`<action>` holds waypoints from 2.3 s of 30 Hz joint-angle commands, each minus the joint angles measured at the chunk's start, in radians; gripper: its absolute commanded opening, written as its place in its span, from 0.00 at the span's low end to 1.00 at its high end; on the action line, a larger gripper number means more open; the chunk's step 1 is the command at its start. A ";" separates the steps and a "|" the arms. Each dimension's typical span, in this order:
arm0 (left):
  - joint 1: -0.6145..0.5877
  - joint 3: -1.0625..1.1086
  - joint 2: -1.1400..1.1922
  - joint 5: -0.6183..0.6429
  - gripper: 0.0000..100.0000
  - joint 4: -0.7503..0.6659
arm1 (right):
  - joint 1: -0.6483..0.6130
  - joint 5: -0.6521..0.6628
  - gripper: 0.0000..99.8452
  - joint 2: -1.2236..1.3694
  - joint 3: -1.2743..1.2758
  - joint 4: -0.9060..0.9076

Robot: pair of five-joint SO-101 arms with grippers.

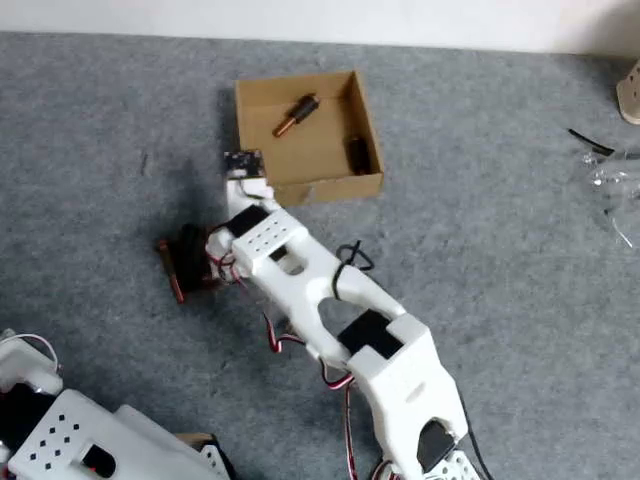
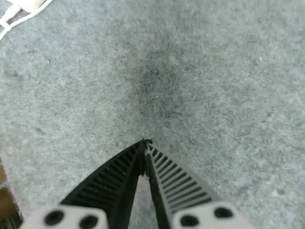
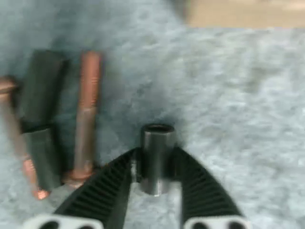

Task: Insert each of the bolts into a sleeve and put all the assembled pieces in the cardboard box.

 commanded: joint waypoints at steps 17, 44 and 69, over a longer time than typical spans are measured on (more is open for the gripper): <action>0.071 -0.013 -0.018 0.006 0.01 -0.018 | 0.051 0.017 0.00 -0.232 -0.005 0.058; 0.846 -0.220 -0.005 0.006 0.01 -0.025 | 0.404 0.368 0.00 -1.132 0.668 0.053; 0.952 -0.417 0.840 0.184 0.11 -0.176 | 0.421 0.407 0.00 -1.233 1.027 -0.231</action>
